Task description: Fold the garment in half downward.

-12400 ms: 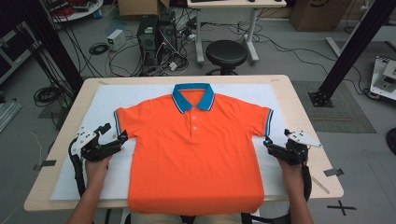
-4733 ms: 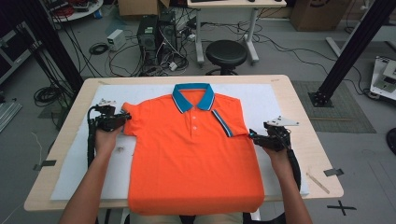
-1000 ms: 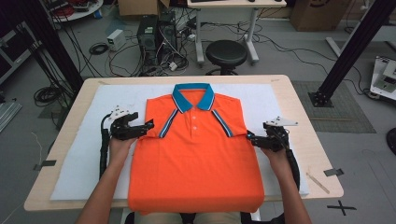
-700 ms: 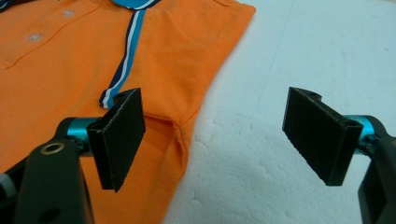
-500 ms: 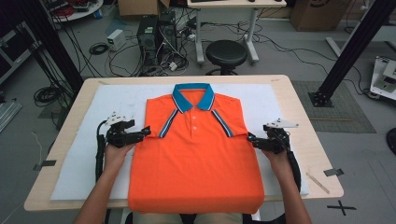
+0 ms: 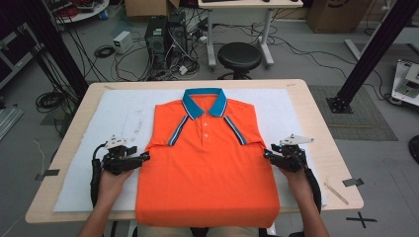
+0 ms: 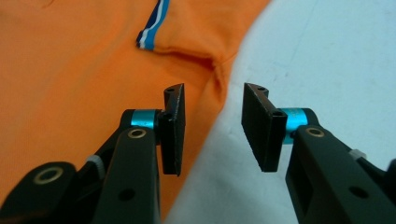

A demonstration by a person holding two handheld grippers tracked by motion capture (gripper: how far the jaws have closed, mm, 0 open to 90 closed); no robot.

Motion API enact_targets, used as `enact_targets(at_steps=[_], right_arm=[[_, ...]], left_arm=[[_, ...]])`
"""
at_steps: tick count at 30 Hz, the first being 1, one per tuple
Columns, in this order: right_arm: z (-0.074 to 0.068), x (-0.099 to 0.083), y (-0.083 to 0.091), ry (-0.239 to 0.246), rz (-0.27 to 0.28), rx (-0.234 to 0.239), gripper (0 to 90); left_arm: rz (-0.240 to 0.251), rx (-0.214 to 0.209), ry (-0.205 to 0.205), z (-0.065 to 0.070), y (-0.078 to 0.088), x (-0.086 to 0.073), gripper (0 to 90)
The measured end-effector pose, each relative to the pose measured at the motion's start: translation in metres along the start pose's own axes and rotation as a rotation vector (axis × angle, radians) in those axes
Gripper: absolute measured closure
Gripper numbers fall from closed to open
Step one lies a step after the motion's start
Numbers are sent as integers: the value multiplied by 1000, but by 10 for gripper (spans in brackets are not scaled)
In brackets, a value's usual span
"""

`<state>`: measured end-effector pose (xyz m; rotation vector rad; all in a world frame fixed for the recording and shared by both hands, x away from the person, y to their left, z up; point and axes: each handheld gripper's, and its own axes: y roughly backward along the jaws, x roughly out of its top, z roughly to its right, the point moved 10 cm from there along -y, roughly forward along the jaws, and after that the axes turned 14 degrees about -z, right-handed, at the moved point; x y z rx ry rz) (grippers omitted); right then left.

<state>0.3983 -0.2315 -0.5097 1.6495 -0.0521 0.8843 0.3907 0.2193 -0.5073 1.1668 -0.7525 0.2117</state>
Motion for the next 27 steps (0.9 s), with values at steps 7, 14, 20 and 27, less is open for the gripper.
enact_targets(at_steps=[7, 14, 20, 27], right_arm=[[-5, -4, -4, 3, -36, 5, 629], [-9, -13, -4, 0, -74, -2, 703], [-9, -18, 0, -33, -77, 9, 689], [-15, -26, 4, -3, -83, 16, 828]], left_arm=[[-44, 0, -6, 8, 3, -18, 517], [-58, 48, -28, 11, 2, -21, 668], [-56, 29, -13, 13, 3, -22, 715], [-57, 43, -24, 16, 4, -26, 827]])
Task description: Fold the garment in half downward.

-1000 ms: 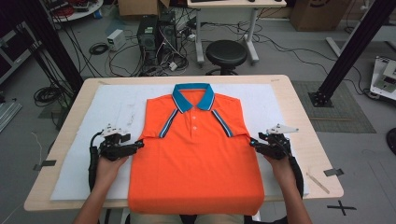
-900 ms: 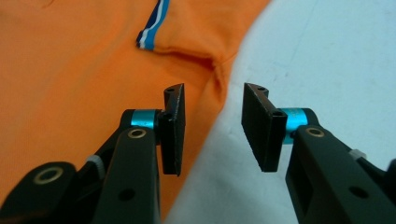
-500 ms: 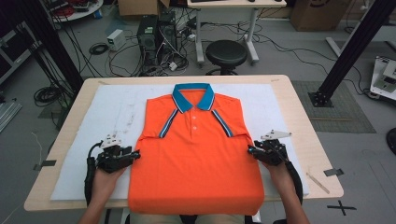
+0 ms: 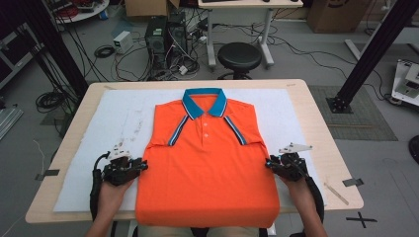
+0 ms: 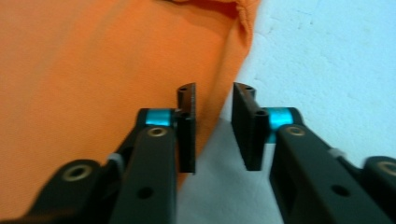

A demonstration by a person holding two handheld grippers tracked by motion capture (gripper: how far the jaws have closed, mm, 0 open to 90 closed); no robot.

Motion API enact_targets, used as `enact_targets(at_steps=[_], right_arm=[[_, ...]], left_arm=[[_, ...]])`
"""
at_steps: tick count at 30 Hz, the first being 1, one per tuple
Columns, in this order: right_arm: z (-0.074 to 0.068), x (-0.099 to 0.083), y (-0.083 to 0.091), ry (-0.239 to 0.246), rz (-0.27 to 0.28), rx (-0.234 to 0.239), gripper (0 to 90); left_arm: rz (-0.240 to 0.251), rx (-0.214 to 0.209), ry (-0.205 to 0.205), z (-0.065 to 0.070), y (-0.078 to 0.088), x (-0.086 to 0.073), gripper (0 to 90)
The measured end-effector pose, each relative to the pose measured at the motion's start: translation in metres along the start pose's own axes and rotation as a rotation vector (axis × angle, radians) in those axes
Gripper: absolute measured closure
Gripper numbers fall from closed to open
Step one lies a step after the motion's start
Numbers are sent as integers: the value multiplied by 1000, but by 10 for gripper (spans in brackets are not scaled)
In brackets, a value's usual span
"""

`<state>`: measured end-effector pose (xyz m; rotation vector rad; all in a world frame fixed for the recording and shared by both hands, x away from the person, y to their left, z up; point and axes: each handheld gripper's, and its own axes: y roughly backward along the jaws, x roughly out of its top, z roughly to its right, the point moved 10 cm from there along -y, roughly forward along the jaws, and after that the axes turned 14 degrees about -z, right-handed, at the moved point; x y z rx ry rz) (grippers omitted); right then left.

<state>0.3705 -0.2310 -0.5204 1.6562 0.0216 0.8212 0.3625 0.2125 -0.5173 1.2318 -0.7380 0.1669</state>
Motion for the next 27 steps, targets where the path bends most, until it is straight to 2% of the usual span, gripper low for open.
enact_targets(at_steps=[1, 2, 3, 7, 10, 13, 19, 26, 27], right_arm=[[-2, 0, 0, 19, -2, -7, 882], [-3, 1, 0, 38, -3, -20, 887], [-3, 1, 2, 51, 0, -32, 893], [2, 0, 12, 32, 31, -34, 895], [3, -2, 15, 36, 36, -41, 895], [4, -3, 19, 29, 42, -43, 895], [10, -6, 29, 7, 57, -58, 896], [19, -14, 33, -17, 43, -88, 896], [19, -16, 32, -27, 45, -73, 895]], left_arm=[[-2, -13, -5, 1, 0, 0, 827], [-2, -4, -14, 2, 0, 0, 871], [0, 17, -37, 3, 1, 0, 876], [20, -6, -11, 3, 5, 2, 877], [37, -22, 6, 0, 10, 2, 878], [37, -28, 4, 1, 12, 1, 879], [43, -70, 11, 6, 13, 0, 878], [32, -69, -4, 13, 8, 2, 878], [34, -62, -6, 13, 8, 2, 878]])
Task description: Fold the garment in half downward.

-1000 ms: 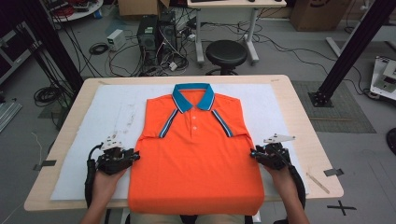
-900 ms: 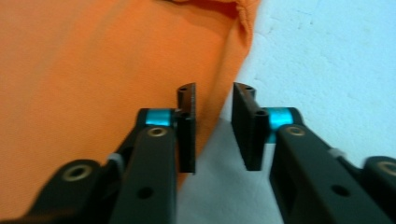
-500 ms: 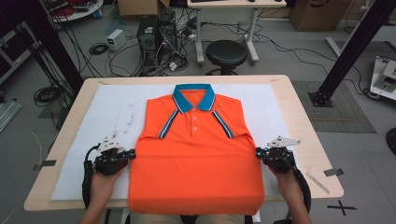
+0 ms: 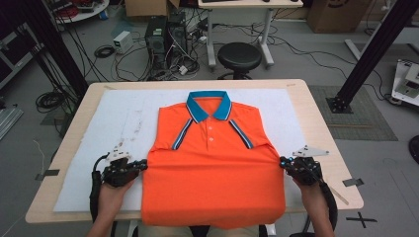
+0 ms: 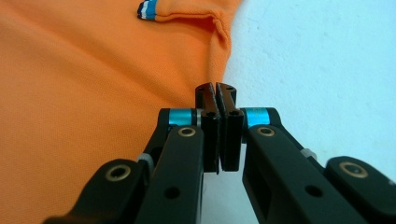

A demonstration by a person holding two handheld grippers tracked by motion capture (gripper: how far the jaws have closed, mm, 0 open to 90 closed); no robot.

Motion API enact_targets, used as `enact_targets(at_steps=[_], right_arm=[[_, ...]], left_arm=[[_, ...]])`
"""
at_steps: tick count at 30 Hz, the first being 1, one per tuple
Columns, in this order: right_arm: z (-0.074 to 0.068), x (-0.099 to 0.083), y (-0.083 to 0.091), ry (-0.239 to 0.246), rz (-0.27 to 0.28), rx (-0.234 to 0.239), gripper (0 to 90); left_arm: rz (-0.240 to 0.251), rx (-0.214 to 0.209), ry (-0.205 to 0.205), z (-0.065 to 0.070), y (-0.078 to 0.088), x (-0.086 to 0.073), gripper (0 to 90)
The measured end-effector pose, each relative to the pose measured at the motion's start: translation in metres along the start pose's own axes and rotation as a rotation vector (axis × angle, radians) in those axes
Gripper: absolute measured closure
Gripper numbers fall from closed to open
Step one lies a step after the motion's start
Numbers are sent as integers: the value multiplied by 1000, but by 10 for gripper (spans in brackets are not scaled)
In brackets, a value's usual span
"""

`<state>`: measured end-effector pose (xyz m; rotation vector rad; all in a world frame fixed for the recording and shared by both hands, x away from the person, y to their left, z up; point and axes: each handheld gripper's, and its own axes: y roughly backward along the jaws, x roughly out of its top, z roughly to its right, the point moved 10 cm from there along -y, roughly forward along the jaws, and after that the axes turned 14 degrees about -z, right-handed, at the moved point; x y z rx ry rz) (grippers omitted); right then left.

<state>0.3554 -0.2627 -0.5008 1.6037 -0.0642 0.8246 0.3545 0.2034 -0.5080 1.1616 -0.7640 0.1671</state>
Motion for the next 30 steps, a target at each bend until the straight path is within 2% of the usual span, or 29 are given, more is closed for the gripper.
enact_targets(at_steps=[3, 4, 5, 6, 7, 8, 9, 11, 12, 15, 18, 21, 22, 23, 24, 25, 26, 28, 30], right_arm=[[-3, -1, -2, 2, 10, 23, 864], [-5, -2, -4, -7, 11, 25, 765], [-5, -2, -4, -7, 11, 25, 765], [-6, -2, -3, -16, 20, 27, 693], [-6, -2, -3, -16, 20, 27, 693], [-6, -5, 0, -17, 28, 23, 653], [-6, -5, 0, -17, 28, 23, 653], [-8, -9, 2, -24, 26, 30, 632], [-12, -13, 3, -12, 21, 40, 619], [-16, -18, 3, 1, 10, 43, 603], [-22, -25, 5, 14, -3, 34, 567], [-28, -35, 4, 23, -31, 41, 576], [-30, -38, 2, 23, -43, 45, 603], [-31, -39, 2, 25, -30, 48, 641], [-34, -40, 4, 28, -39, 68, 778], [-35, -40, 4, 33, -42, 78, 855], [-37, -40, 5, 42, -41, 79, 869], [-38, -40, 5, 51, -43, 71, 875], [-38, -38, 9, 61, -31, 74, 882]], left_arm=[[8, 12, 9, -1, 3, -1, 875], [26, 26, 26, -2, 7, -2, 804], [26, 26, 26, -2, 7, -2, 700], [31, 9, 41, 0, 9, -7, 644], [31, 9, 41, 0, 9, -7, 596], [31, 3, 48, 3, 10, -15, 526], [31, 3, 48, 3, 10, -15, 494], [23, -23, 49, 7, 11, -22, 494], [16, -25, 40, 10, 11, -27, 494], [14, -35, 36, 14, 12, -29, 497], [5, -36, 11, 22, 12, -33, 516], [-5, -18, -6, 28, 12, -36, 600], [-5, 2, -17, 30, 12, -37, 600], [-3, 20, -22, 32, 12, -38, 632], [3, 54, -38, 33, 12, -40, 767], [3, 54, -38, 33, 12, -40, 857], [-12, 53, -57, 36, 14, -41, 872], [-18, 52, -65, 37, 14, -42, 875], [-25, 28, -59, 37, 18, -43, 877]])
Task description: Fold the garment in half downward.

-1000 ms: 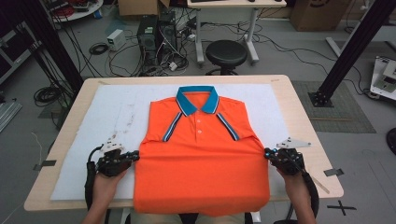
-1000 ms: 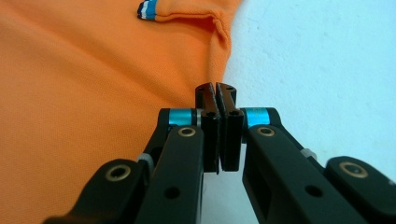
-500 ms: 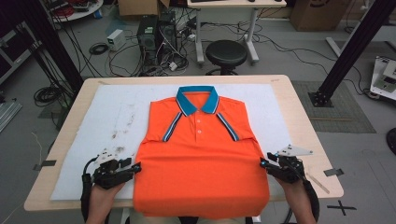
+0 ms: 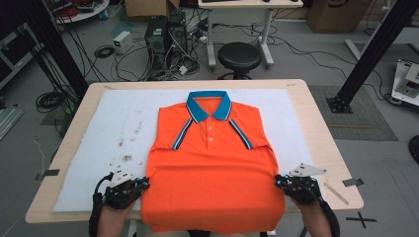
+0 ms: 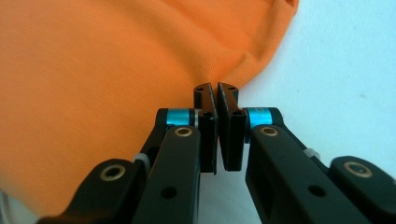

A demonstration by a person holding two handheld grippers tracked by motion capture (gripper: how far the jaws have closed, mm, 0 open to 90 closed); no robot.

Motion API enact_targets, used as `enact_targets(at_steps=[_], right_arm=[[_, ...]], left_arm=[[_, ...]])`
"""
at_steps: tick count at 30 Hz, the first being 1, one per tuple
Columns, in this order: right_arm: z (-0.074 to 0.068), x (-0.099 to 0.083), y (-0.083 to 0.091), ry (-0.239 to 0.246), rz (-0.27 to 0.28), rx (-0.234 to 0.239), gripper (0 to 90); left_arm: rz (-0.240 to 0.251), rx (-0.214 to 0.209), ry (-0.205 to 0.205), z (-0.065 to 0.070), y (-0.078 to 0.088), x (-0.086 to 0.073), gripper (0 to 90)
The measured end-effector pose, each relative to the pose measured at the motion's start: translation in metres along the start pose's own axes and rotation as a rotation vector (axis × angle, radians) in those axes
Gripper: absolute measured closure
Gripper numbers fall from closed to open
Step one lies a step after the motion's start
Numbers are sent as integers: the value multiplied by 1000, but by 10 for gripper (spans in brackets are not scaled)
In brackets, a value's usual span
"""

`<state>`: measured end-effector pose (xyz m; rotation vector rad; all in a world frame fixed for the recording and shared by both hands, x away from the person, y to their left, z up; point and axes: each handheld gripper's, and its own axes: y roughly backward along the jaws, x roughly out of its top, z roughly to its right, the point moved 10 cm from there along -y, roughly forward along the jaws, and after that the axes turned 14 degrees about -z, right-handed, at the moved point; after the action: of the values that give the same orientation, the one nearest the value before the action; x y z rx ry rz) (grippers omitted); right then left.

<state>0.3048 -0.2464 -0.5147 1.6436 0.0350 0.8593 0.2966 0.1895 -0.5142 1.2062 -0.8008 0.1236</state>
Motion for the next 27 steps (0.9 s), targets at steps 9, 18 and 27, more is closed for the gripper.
enact_targets(at_steps=[9, 18, 27], right_arm=[[-1, -5, 32, -14, 69, 30, 884], [-11, -8, 53, -17, 95, 22, 738], [-4, 5, 30, -29, 78, 0, 625]], left_arm=[[47, -101, 32, -5, 34, -3, 878], [138, -137, 93, -13, 49, 6, 532], [140, -99, 66, -21, 25, 27, 435]])
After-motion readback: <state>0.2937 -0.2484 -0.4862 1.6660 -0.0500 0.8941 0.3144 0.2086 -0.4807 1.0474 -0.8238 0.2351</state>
